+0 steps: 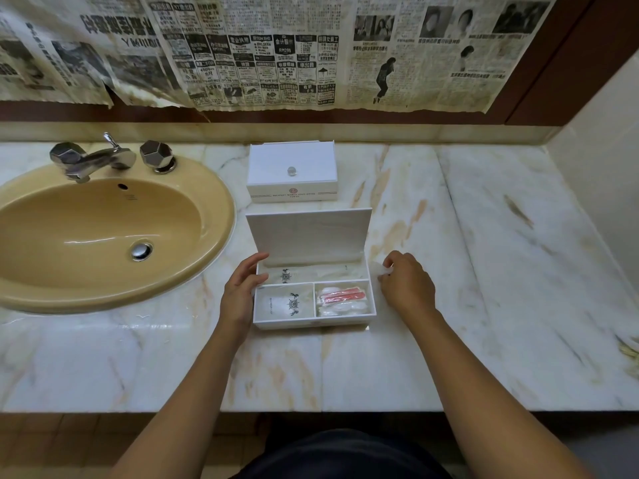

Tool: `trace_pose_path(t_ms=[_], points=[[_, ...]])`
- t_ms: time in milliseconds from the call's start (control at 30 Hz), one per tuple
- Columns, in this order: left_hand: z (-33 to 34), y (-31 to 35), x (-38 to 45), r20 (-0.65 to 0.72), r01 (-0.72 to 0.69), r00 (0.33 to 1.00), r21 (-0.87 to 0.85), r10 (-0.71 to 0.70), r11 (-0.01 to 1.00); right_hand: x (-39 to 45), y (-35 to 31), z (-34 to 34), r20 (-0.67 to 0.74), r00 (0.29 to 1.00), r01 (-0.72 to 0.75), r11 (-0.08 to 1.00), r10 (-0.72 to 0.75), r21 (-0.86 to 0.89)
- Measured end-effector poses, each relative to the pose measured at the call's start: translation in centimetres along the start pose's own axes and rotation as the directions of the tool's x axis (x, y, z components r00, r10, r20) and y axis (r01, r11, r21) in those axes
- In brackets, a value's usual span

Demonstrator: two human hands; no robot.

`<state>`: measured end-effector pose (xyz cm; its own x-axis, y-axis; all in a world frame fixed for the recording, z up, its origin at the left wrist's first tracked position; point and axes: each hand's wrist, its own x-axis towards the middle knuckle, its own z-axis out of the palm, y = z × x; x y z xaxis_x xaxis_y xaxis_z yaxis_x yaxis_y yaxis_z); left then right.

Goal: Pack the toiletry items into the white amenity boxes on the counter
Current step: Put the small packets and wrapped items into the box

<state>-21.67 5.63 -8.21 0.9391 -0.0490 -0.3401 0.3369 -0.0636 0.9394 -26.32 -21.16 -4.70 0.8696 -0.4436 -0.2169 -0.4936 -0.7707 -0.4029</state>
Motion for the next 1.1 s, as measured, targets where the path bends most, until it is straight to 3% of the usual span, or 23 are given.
trace_pose_path(t_ms=[167, 367, 700, 933, 1100], points=[[0.1, -0.1, 0.0, 0.004, -0.004, 1.000, -0.039, 0.005, 0.999, 0.0, -1.5, -2.3, -0.126, 0.992, 0.022, 1.000, -0.020, 0.019], [0.3, 0.3, -0.3, 0.002, 0.002, 1.000, -0.046, -0.002, 0.999, -0.4, -4.2, -5.3, -0.015, 0.996, 0.091, 0.995, -0.091, -0.032], [0.4, 0.5, -0.4, -0.014, -0.015, 1.000, -0.089, 0.014, 0.996, -4.1, -11.1, -3.8, 0.149, 0.921, 0.321, 0.916, -0.361, 0.239], [0.7, 1.0, -0.6, -0.034, -0.013, 0.999, -0.102, 0.010, 0.995, -5.9, -13.7, 0.4, 0.245, 0.822, 0.498, 0.858, -0.514, 0.127], [0.7, 1.3, -0.9, -0.014, -0.027, 1.000, -0.076, 0.026, 0.997, -5.8, -13.6, 2.9, 0.271, 0.807, 0.528, 0.847, -0.524, 0.066]])
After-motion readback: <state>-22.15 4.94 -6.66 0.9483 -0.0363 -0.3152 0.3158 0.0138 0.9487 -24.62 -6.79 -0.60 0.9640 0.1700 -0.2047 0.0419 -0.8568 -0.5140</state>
